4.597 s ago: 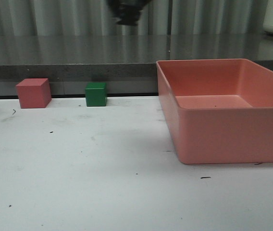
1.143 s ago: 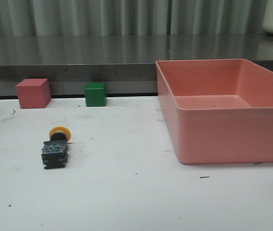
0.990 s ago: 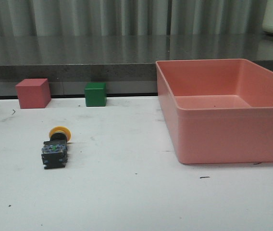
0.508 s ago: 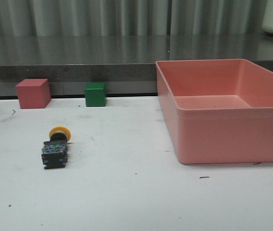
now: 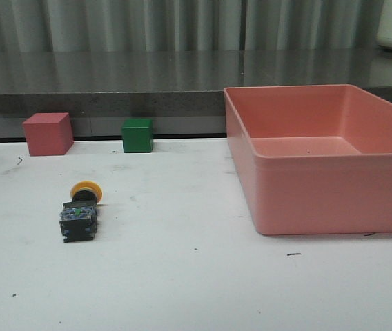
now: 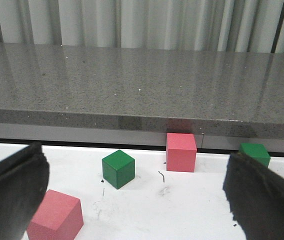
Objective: Place and stand button with both arms
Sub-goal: 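Lower the left gripper over the lying button and grasp it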
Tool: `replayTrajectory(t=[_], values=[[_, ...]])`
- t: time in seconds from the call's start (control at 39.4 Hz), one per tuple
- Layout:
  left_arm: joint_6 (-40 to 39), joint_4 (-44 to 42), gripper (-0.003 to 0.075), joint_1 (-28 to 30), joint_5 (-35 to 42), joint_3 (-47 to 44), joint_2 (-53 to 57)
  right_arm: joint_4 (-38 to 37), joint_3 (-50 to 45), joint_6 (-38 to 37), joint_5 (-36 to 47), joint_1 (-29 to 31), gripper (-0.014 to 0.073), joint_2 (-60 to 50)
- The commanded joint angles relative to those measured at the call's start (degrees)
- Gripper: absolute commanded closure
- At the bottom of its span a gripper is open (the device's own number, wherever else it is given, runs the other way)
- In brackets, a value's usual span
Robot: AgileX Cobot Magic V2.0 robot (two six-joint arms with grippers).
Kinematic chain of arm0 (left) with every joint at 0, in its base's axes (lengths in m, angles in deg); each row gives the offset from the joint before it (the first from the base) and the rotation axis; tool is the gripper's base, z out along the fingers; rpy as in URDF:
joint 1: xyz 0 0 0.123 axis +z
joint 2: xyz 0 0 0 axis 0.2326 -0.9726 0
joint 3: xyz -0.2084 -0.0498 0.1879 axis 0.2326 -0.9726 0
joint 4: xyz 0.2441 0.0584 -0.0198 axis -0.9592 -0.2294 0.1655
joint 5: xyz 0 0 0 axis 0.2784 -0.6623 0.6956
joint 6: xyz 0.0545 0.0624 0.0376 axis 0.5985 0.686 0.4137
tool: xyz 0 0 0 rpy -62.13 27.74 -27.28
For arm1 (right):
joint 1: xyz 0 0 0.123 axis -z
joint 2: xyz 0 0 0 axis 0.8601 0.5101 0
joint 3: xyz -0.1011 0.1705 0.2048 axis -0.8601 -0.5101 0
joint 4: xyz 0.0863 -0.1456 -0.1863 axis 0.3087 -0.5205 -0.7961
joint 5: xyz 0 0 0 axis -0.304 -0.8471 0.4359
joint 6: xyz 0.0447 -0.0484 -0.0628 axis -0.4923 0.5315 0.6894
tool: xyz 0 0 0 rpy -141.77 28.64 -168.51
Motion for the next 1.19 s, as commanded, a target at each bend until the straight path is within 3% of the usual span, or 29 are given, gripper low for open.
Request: replayTrajectory(t=[0.0, 0.23, 0.36, 0.61, 0.81, 1.17], values=[[-0.4, 0.5, 0.0041, -0.1, 4.8, 2.1, -0.7, -1.0, 1.5, 0.5, 4.3, 0.1, 0.0662, 0.6], [-0.4, 1.9, 0.0041, -0.7, 7.6, 2.5, -3.5, -1.0, 1.5, 0.5, 4.3, 0.1, 0.0662, 0.6], [-0.4, 1.9, 0.0041, -3.8, 5.1, 6.0, -9.3, -1.0, 1.5, 0.5, 4.3, 0.1, 0.0662, 0.6], [-0.4, 2.0, 0.0041, -14.9, -7.1, 18.2, -24.5, -1.0, 1.5, 0.5, 4.3, 0.1, 0.0662, 0.6], [-0.4, 7.9, 0.0049, -21.7, -18.4, 28.7, -40.3, -1.0, 1.5, 0.5, 4.3, 0.1, 0.0662, 0.6], [-0.6, 12.1, 0.0049, -26.3, -43.1, 50.9, -67.8, -1.0, 1.5, 0.5, 4.3, 0.1, 0.0662, 0.6]])
